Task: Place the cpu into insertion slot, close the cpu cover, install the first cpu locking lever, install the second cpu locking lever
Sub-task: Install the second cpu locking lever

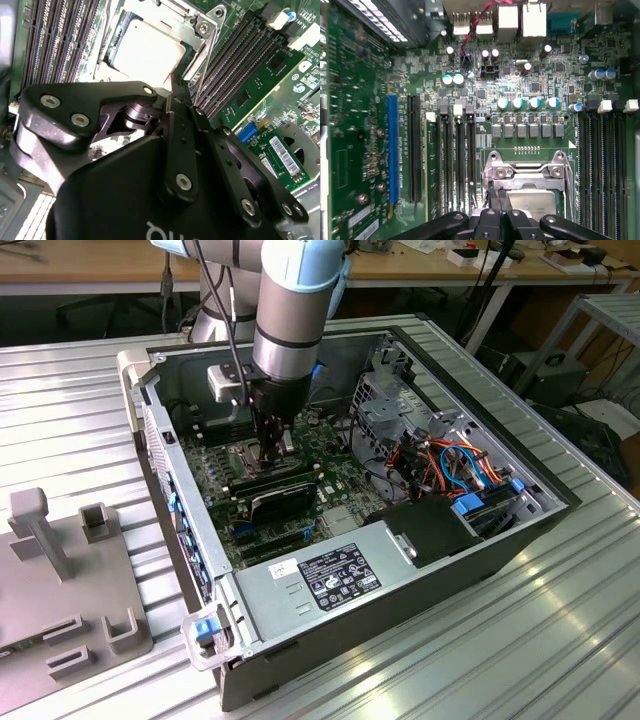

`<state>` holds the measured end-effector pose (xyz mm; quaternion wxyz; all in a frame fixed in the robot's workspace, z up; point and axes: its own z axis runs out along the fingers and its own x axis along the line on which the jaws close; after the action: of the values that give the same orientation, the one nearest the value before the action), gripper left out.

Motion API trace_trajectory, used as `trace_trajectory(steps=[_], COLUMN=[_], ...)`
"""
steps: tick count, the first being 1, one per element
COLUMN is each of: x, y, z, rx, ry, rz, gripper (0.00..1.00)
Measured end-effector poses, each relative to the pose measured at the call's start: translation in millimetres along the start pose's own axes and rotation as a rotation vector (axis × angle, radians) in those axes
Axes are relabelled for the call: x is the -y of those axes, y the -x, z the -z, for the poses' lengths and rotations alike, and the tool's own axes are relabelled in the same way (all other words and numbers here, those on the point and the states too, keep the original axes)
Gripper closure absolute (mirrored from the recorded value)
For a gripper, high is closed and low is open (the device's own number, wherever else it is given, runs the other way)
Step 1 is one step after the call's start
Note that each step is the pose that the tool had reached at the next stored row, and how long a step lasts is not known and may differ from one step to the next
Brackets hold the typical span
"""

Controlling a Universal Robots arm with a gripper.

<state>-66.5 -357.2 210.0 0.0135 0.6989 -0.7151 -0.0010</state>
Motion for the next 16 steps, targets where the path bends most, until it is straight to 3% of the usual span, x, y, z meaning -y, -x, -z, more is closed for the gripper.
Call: trace_trajectory(steps=[2,6,9,16], x=[-0.1,-0.3,2.9,4.7], y=[0.2,0.6,0.6,-4.8], z=[1.4,23.0,31.0,32.2], rx=[0.0002,-0.001,-0.0026,-0.0065], ry=[-0.0002,-0.0001,0.0007,0.0016], rz=[0.0,0.0,0.0,0.0], gripper=[0.89,0.89,0.89,0.89])
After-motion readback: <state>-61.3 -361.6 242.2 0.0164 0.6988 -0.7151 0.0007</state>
